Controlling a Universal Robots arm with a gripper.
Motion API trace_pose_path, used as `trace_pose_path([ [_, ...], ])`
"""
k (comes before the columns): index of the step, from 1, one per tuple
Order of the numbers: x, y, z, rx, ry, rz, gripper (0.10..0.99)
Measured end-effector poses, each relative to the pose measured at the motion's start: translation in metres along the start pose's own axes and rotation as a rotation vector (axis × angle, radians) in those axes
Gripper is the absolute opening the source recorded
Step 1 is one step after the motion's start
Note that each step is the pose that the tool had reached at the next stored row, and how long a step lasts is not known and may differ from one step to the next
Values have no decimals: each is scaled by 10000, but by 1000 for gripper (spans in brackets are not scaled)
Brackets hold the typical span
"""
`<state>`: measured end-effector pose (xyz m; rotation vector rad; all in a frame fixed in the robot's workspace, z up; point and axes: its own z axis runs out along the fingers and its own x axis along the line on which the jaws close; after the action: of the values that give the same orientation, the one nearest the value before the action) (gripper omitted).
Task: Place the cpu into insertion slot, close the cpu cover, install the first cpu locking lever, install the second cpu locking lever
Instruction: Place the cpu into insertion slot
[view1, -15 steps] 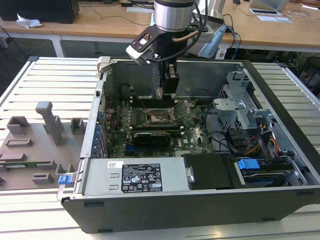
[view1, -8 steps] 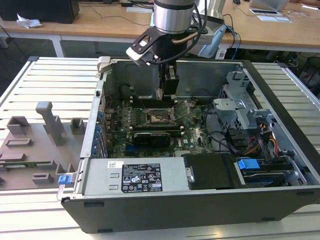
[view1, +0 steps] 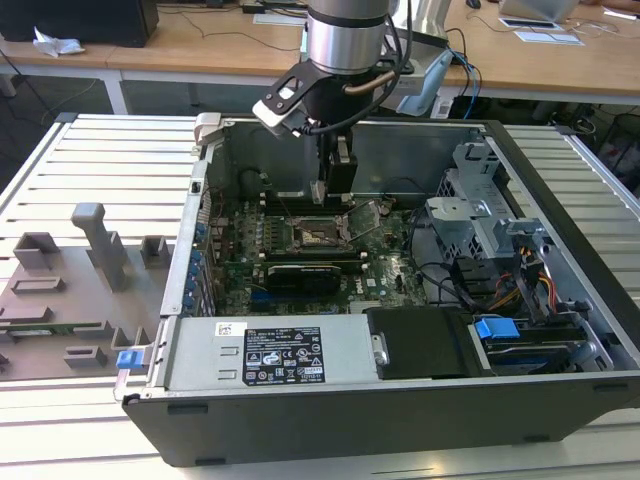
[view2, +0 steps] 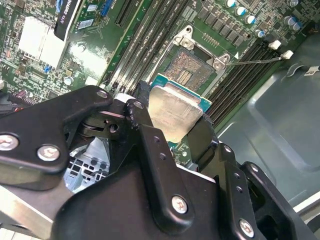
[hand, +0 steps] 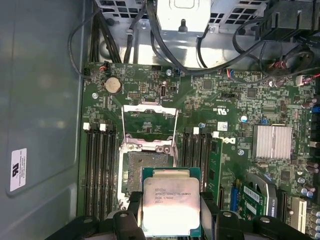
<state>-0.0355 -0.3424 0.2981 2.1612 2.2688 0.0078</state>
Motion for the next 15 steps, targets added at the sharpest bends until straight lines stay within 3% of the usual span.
trace_pose_path([
  [9,0,0,49,0,-1,0,545],
  [15,1,0,126,-1,0,0,545],
])
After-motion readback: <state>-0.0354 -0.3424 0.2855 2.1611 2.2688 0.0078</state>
